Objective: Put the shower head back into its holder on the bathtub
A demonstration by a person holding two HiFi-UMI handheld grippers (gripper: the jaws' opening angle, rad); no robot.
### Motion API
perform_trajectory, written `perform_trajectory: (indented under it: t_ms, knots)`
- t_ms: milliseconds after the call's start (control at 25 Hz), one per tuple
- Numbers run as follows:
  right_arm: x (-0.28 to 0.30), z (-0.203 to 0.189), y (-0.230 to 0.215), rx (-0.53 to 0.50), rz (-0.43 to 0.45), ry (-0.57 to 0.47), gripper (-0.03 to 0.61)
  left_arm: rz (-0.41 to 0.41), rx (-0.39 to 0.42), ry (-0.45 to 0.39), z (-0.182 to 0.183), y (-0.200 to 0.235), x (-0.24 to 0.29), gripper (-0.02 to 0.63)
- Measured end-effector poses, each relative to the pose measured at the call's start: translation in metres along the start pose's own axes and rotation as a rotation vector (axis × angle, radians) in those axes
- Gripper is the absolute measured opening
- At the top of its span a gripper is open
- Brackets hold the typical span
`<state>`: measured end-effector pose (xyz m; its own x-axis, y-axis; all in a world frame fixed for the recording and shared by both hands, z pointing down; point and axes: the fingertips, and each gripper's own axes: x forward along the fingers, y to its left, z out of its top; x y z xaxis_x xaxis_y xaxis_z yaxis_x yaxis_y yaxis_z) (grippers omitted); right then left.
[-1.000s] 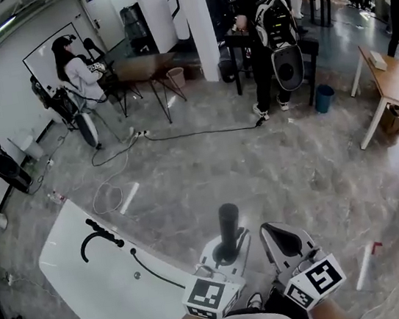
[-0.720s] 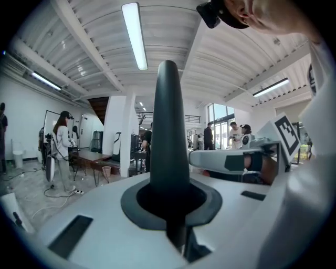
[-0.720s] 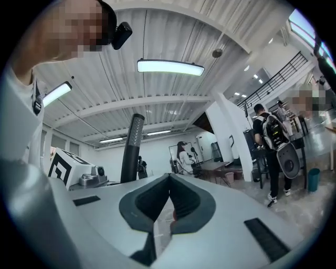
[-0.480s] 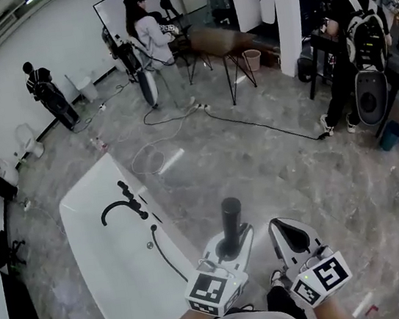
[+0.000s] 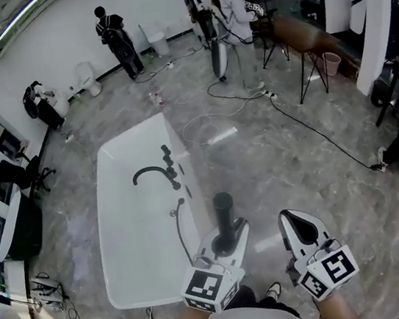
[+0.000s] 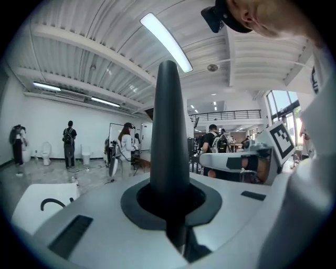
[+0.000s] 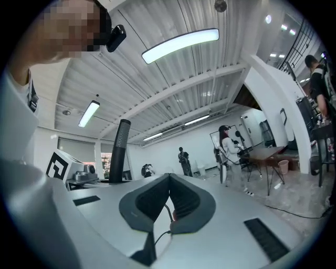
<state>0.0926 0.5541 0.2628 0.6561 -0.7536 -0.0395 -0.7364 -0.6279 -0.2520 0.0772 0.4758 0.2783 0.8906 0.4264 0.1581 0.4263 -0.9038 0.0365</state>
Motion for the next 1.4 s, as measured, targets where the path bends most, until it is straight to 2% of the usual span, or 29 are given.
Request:
perform_trajectory:
  t_ms: [200, 400, 800, 1040, 1200, 1400]
  knots:
    - [0.041, -0.012, 0.006, 0.017, 0.144, 0.03, 0.014, 0.151, -0.015, 0.0, -0.005, 0.037, -0.004, 0.032]
    - [0.086, -0.028, 0.017, 0.026, 0.247, 0.07, 0.014, 0.254, -0.034, 0.0, -0.012, 0.079, -0.008, 0.032]
    - [0.204, -0.042, 0.044, 0.006, 0.397, 0.141, 0.014, 0.41, -0.079, -0.047, -0.002, 0.196, -0.011, 0.032]
    - [0.271, -0.049, 0.061, 0.009, 0.474, 0.178, 0.014, 0.488, -0.077, -0.061, 0.011, 0.261, -0.017, 0.032]
    - [0.299, -0.059, 0.075, 0.006, 0.527, 0.203, 0.014, 0.549, -0.077, -0.067, 0.012, 0.297, -0.028, 0.032]
    - [0.332, -0.074, 0.082, 0.017, 0.603, 0.252, 0.014, 0.632, -0.116, -0.061, 0.004, 0.327, -0.031, 0.032]
